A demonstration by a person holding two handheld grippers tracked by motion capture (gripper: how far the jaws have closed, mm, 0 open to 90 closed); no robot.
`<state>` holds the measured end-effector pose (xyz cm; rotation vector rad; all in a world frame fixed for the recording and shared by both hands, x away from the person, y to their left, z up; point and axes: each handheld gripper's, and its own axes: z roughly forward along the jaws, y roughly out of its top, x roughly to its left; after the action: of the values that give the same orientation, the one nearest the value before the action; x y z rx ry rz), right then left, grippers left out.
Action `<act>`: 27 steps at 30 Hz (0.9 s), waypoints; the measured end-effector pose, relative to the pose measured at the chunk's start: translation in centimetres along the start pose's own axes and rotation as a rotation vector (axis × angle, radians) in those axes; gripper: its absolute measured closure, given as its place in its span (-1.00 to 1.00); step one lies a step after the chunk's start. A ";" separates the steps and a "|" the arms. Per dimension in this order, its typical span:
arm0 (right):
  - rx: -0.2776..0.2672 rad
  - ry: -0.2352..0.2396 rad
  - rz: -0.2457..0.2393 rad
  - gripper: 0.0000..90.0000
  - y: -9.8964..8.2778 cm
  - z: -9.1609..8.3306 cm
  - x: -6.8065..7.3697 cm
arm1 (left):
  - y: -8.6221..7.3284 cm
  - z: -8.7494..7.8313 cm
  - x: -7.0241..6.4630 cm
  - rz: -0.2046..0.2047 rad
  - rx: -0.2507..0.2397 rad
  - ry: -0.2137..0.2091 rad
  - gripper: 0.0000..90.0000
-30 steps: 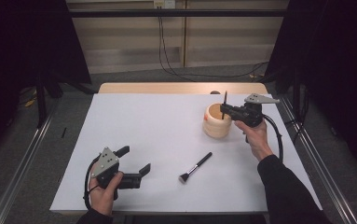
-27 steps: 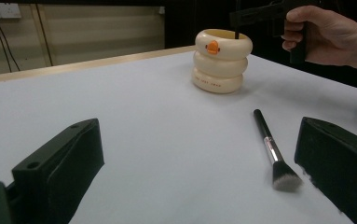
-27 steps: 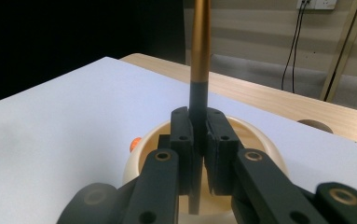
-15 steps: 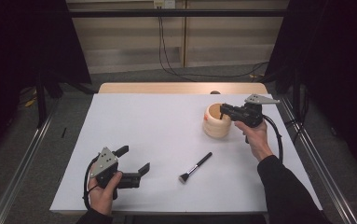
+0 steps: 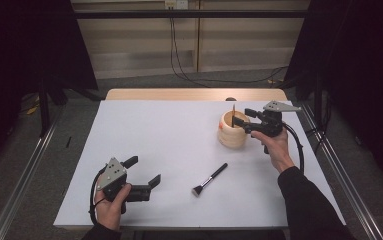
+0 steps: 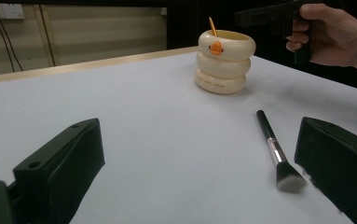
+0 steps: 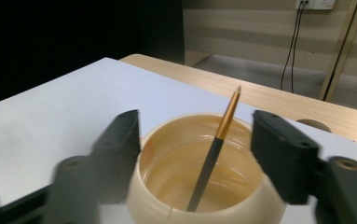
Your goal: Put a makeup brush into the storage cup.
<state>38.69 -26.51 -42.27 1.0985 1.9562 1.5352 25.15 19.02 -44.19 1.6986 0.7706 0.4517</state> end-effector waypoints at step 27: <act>-0.062 -0.136 -0.031 -0.97 0.4 -2.4 0.9 | 0.0 0.1 0.1 -0.006 0.004 0.005 -0.98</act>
<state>36.51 -27.26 -41.03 1.1120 1.8152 1.4550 25.29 19.05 -44.22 1.6991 0.7798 0.4506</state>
